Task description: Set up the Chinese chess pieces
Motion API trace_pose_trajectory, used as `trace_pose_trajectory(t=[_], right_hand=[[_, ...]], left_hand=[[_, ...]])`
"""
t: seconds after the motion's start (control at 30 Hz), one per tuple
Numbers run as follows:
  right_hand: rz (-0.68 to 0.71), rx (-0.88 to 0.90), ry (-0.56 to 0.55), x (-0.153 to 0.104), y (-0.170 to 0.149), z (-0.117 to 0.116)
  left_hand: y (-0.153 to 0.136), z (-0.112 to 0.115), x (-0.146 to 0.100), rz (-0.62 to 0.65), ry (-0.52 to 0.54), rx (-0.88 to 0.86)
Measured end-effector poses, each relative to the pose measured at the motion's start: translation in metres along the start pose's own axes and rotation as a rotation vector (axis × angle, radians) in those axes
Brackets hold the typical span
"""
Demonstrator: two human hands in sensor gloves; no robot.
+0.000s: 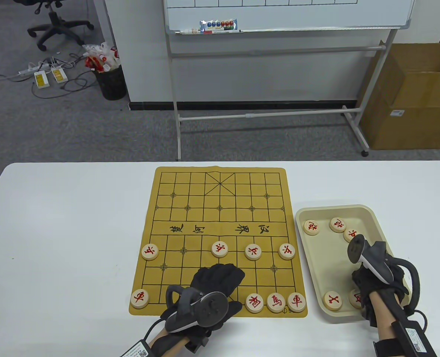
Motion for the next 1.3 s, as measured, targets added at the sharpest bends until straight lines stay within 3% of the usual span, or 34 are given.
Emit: trace_pose_trajectory(t=[0.2, 0.37, 0.6, 0.73, 0.93, 1.23, 1.3], right_hand=[[0.136, 0.123, -0.199, -0.037, 0.009, 0.036], [0.421, 0.288, -0.286, -0.086, 0.035, 0.058], [0.823, 0.501, -0.158, -0.138, 0.082, 0.058], [0.986, 0.587, 0.023, -0.156, 0.104, 0.050], [1.097, 0.647, 0.167, -0.167, 0.120, 0.040], [1.171, 0.693, 0.242, -0.167, 0.126, 0.034], [1.171, 0.696, 0.217, -0.168, 0.126, 0.034]], left_hand=[[-0.001, -0.001, 0.000, -0.007, 0.017, -0.011], [0.000, -0.002, 0.000, -0.002, 0.032, -0.030], [0.010, -0.008, -0.004, 0.039, 0.100, -0.079], [0.020, -0.011, -0.008, 0.101, 0.160, -0.090], [0.032, -0.011, -0.012, 0.180, 0.205, -0.012], [0.029, -0.016, -0.013, 0.212, 0.247, -0.043], [0.029, -0.017, -0.012, 0.222, 0.254, -0.013]])
Point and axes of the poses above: the tracker on the back of each hand, its own y axis roughly to the thumb side, its own x axis roughly from the wrist to the fingertips, z = x × y, the point moved 1 cm from there along x, roughly from the wrist to the fingertips, and after that the axes turned 5 degrees about y, right-handed, at the moved point
